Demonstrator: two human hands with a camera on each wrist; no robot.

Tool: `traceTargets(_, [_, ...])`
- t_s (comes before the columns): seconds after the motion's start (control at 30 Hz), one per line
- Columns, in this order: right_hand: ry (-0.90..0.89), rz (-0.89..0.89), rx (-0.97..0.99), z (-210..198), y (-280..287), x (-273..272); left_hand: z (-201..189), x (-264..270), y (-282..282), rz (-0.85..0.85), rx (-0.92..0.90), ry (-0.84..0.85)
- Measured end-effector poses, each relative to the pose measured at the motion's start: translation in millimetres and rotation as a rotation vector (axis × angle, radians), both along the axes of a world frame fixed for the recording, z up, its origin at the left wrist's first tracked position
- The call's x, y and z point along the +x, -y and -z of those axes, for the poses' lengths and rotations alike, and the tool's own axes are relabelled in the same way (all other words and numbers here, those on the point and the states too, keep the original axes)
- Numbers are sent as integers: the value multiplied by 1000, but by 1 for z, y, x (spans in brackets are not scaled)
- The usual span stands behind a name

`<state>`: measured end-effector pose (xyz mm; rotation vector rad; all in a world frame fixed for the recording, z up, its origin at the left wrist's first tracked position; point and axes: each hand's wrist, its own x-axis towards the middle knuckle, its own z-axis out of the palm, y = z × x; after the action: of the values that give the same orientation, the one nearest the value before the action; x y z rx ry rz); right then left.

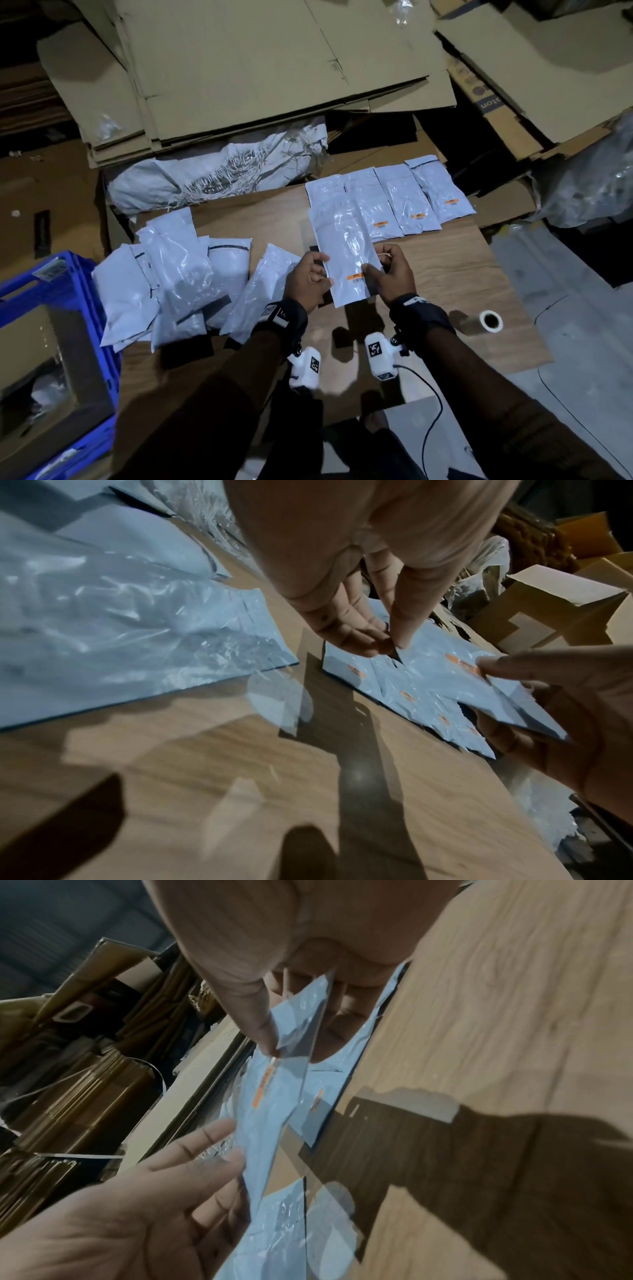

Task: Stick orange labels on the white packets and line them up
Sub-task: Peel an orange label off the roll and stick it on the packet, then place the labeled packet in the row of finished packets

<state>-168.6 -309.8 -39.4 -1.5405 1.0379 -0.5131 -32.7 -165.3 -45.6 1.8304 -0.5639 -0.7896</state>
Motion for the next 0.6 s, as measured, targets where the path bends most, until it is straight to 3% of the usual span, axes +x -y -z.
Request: traceTargets(0.6, [-186, -200, -37, 36, 89, 69, 51, 81, 113, -168, 187, 256])
